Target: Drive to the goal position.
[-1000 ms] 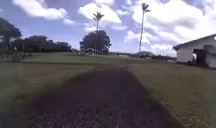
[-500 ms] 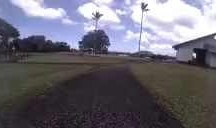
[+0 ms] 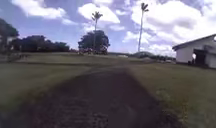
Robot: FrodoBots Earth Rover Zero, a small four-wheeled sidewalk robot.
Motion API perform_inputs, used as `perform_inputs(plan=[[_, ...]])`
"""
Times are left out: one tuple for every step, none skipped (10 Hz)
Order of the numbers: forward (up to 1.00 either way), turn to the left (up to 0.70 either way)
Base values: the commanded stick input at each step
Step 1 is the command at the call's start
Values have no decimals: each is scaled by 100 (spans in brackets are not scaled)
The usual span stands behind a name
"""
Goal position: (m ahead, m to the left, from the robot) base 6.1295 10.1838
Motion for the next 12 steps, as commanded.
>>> perform_inputs(plan=[[50, 0], [50, 0], [50, 0], [50, -11], [50, -29], [50, -43], [50, -21], [50, 0], [50, 0], [50, 0], [50, 0], [50, 0]])
